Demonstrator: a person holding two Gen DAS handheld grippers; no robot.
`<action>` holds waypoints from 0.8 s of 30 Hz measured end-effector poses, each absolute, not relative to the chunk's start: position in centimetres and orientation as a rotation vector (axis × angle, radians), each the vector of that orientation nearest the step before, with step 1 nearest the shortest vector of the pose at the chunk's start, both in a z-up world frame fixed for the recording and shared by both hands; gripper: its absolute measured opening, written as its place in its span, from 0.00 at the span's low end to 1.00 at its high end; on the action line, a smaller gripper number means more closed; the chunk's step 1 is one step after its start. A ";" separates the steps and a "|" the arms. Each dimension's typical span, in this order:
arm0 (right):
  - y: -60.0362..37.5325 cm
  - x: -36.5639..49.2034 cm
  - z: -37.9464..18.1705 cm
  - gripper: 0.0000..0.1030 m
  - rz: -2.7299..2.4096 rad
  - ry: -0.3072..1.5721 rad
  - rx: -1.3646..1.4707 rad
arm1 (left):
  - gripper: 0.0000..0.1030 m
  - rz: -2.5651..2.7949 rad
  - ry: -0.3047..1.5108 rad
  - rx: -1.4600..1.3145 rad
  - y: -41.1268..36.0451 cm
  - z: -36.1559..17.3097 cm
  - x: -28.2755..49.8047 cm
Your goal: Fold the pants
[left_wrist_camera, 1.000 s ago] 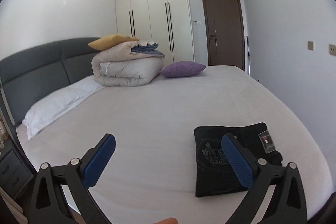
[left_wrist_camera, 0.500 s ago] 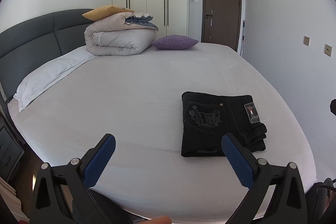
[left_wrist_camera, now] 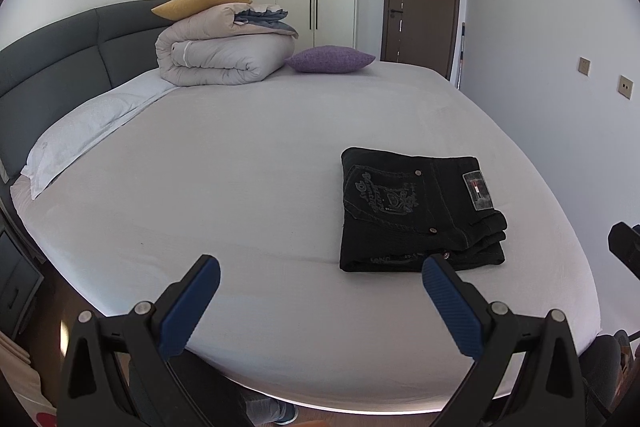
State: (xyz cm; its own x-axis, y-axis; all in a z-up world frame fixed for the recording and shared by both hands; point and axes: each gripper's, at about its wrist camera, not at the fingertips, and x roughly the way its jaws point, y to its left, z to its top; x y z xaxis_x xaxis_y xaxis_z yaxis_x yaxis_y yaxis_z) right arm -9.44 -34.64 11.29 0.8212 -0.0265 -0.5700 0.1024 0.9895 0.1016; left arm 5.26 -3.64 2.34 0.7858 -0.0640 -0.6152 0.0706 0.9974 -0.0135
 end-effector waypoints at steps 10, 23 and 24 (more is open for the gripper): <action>-35.0 -8.6 9.8 1.00 -0.060 0.643 0.129 | 1.00 -0.070 0.669 0.011 -3.6 2.0 5.1; -34.8 -7.9 9.3 1.00 -0.048 0.668 0.122 | 1.00 -0.070 0.675 0.012 -3.6 1.8 5.2; -34.8 -7.8 9.3 1.00 -0.048 0.670 0.123 | 1.00 -0.070 0.674 0.012 -3.6 1.8 5.2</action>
State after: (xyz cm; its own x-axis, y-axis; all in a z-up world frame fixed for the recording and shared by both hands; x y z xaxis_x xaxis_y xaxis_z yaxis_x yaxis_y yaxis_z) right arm -7.80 -34.81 9.26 0.7829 -0.0049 -0.6221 0.0839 0.9917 0.0978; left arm 5.19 -3.56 1.79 0.7788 -0.0605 -0.6243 0.0681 0.9976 -0.0118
